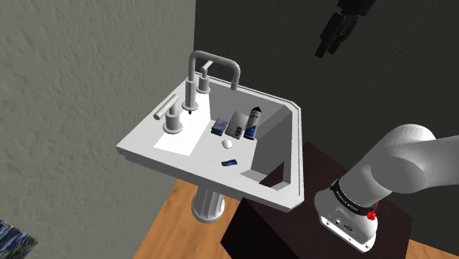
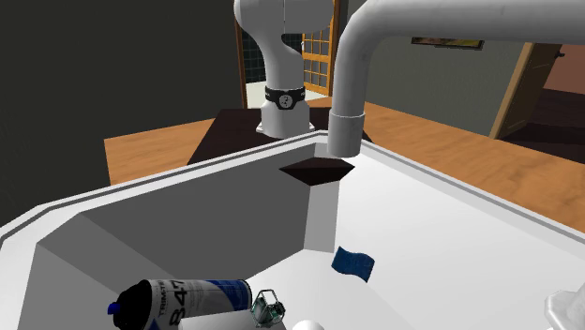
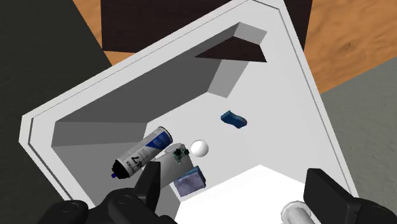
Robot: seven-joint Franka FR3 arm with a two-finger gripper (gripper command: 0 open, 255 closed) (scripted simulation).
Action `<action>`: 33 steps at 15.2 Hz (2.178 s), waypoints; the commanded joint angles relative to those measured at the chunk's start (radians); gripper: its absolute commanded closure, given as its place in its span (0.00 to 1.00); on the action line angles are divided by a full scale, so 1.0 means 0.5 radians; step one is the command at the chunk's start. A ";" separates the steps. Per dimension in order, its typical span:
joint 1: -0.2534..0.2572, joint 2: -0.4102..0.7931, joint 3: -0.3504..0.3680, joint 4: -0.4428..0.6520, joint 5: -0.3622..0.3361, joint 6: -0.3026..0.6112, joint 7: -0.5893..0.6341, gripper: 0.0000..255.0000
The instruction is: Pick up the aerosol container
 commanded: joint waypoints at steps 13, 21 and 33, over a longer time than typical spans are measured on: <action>-0.093 0.642 -0.186 -0.111 0.047 0.651 -0.028 0.00; -0.129 1.190 -0.308 0.002 0.173 1.003 -0.099 0.00; -0.243 2.096 -0.390 0.440 0.532 1.299 -0.281 0.00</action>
